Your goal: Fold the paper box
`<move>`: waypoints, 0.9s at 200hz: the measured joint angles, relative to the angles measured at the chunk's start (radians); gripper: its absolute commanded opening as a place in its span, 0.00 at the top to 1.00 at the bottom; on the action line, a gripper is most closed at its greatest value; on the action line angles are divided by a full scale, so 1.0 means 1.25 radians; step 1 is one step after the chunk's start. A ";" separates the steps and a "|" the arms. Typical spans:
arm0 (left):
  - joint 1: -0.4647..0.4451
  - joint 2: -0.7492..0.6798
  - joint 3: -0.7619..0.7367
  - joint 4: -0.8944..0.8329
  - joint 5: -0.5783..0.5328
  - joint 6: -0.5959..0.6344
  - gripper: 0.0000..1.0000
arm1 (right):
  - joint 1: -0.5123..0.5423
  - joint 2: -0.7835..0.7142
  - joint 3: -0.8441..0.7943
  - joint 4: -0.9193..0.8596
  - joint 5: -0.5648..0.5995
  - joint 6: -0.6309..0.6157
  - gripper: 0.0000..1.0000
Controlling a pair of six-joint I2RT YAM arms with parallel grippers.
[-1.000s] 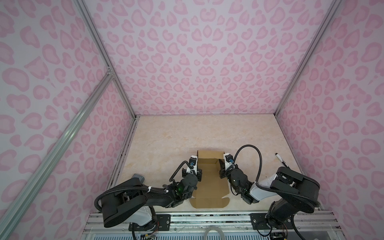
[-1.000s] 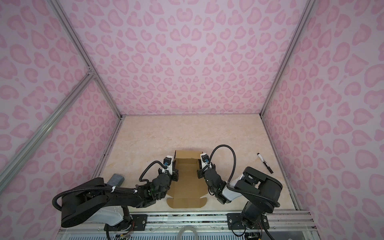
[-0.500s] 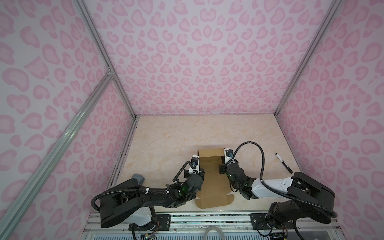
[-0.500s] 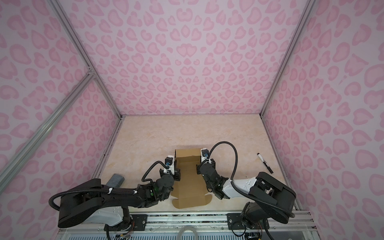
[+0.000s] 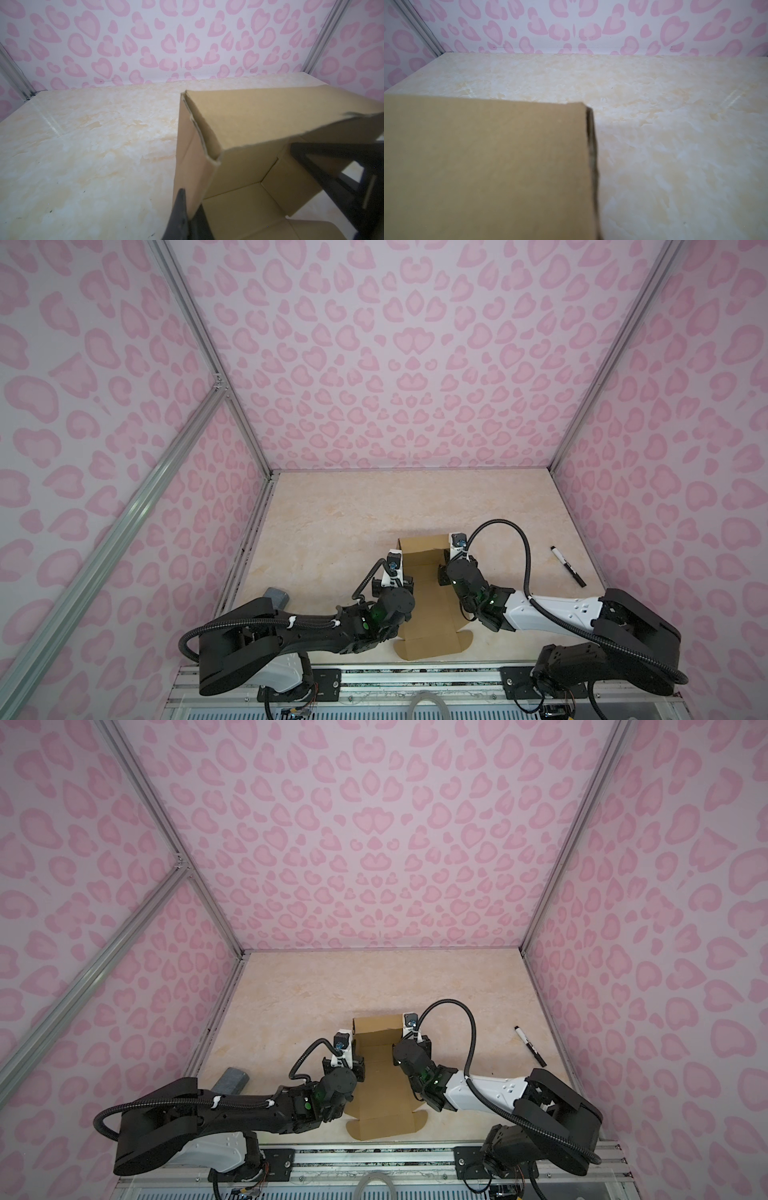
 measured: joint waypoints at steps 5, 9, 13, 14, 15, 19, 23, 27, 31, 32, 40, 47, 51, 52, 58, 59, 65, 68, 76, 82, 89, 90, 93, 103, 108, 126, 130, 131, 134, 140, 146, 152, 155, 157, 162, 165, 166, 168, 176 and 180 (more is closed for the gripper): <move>-0.002 0.000 0.002 -0.005 -0.001 -0.002 0.96 | 0.000 -0.001 0.006 -0.013 0.000 0.007 1.00; -0.002 0.000 0.002 -0.007 -0.002 -0.004 0.96 | -0.001 -0.001 0.010 -0.022 0.000 0.010 1.00; -0.003 0.000 0.004 -0.009 -0.002 -0.006 0.96 | -0.001 -0.001 0.014 -0.029 0.001 0.014 1.00; -0.003 0.000 0.004 -0.009 -0.002 -0.006 0.96 | -0.001 -0.001 0.016 -0.033 0.002 0.016 1.00; -0.003 0.000 0.004 -0.009 -0.002 -0.006 0.96 | -0.001 -0.001 0.016 -0.035 0.002 0.016 1.00; -0.003 0.000 0.005 -0.009 -0.003 -0.008 0.96 | -0.001 -0.001 0.019 -0.040 0.003 0.020 1.00; -0.004 0.000 0.006 -0.010 -0.003 -0.010 0.96 | -0.001 -0.001 0.022 -0.047 0.004 0.027 1.00; -0.004 0.000 0.007 -0.011 -0.005 -0.013 0.96 | -0.001 -0.001 0.024 -0.053 0.004 0.030 1.00; -0.004 0.000 0.008 -0.013 -0.005 -0.015 0.96 | -0.001 -0.001 0.026 -0.057 0.005 0.033 1.00; -0.004 0.000 0.008 -0.014 -0.005 -0.015 0.96 | -0.001 -0.001 0.026 -0.059 0.005 0.035 1.00; -0.005 0.000 0.010 -0.021 -0.005 -0.019 0.96 | -0.001 -0.001 0.032 -0.072 0.006 0.041 1.00; -0.006 0.000 0.013 -0.028 -0.006 -0.021 0.96 | -0.001 -0.001 0.038 -0.087 0.005 0.049 1.00; -0.006 0.001 0.014 -0.030 -0.008 -0.023 0.96 | -0.001 -0.001 0.041 -0.094 0.006 0.051 1.00; -0.006 0.001 0.015 -0.030 -0.008 -0.023 0.96 | -0.001 -0.001 0.042 -0.096 0.006 0.052 1.00; -0.007 0.001 0.017 -0.033 -0.009 -0.024 0.96 | -0.001 -0.002 0.047 -0.107 0.006 0.057 1.00; -0.007 0.001 0.017 -0.033 -0.009 -0.024 0.96 | -0.001 -0.003 0.049 -0.110 0.006 0.058 1.00; -0.007 0.001 0.019 -0.034 -0.010 -0.026 0.96 | -0.001 -0.004 0.054 -0.121 0.005 0.059 1.00; -0.007 0.002 0.020 -0.036 -0.011 -0.026 0.96 | 0.000 -0.005 0.057 -0.126 0.005 0.059 1.00; -0.008 0.003 0.023 -0.038 -0.012 -0.027 0.96 | 0.001 -0.008 0.063 -0.139 0.006 0.062 1.00; -0.008 0.004 0.025 -0.040 -0.015 -0.028 0.96 | 0.003 -0.009 0.066 -0.146 0.008 0.063 1.00; -0.008 0.005 0.026 -0.044 -0.016 -0.029 0.96 | 0.005 -0.012 0.067 -0.156 0.009 0.067 1.00; -0.008 0.005 0.027 -0.044 -0.016 -0.029 0.96 | 0.005 -0.013 0.067 -0.157 0.009 0.068 1.00; -0.008 0.006 0.027 -0.045 -0.016 -0.029 0.96 | 0.005 -0.014 0.067 -0.160 0.008 0.068 1.00; -0.008 0.009 0.029 -0.048 -0.016 -0.032 0.96 | 0.006 -0.017 0.067 -0.167 0.009 0.070 1.00; -0.008 0.010 0.031 -0.050 -0.017 -0.033 0.96 | 0.007 -0.019 0.067 -0.171 0.009 0.070 1.00; -0.008 0.012 0.032 -0.052 -0.017 -0.037 0.96 | 0.009 -0.024 0.067 -0.180 0.009 0.070 1.00; -0.008 0.012 0.032 -0.053 -0.017 -0.040 0.96 | 0.009 -0.024 0.067 -0.181 0.009 0.070 1.00; -0.008 0.012 0.032 -0.054 -0.017 -0.040 0.96 | 0.009 -0.024 0.067 -0.182 0.009 0.070 1.00; -0.008 0.012 0.032 -0.055 -0.017 -0.041 0.96 | 0.010 -0.024 0.067 -0.182 0.009 0.070 1.00; -0.008 0.012 0.032 -0.057 -0.017 -0.041 0.96 | 0.010 -0.024 0.066 -0.183 0.008 0.070 1.00; -0.008 0.012 0.032 -0.057 -0.017 -0.041 0.96 | 0.011 -0.024 0.066 -0.184 0.008 0.071 1.00; -0.008 0.012 0.032 -0.058 -0.017 -0.042 0.96 | 0.011 -0.024 0.066 -0.185 0.008 0.071 1.00; -0.008 0.012 0.032 -0.058 -0.017 -0.042 0.96 | 0.011 -0.024 0.066 -0.185 0.008 0.073 1.00; -0.008 0.012 0.033 -0.058 -0.017 -0.042 0.96 | 0.011 -0.024 0.066 -0.185 0.008 0.073 1.00; -0.008 0.012 0.033 -0.059 -0.017 -0.042 0.96 | 0.012 -0.024 0.066 -0.186 0.008 0.073 1.00; -0.008 0.012 0.033 -0.060 -0.018 -0.042 0.96 | 0.012 -0.024 0.066 -0.187 0.008 0.074 1.00; -0.008 0.012 0.033 -0.060 -0.018 -0.042 0.96 | 0.012 -0.024 0.066 -0.187 0.008 0.074 1.00; -0.008 0.012 0.034 -0.060 -0.018 -0.042 0.96 | 0.012 -0.024 0.066 -0.187 0.008 0.074 1.00; -0.008 0.012 0.034 -0.063 -0.020 -0.042 0.96 | 0.012 -0.025 0.066 -0.188 0.007 0.074 1.00; -0.009 0.012 0.034 -0.063 -0.020 -0.042 0.96 | 0.013 -0.025 0.066 -0.189 0.007 0.074 1.00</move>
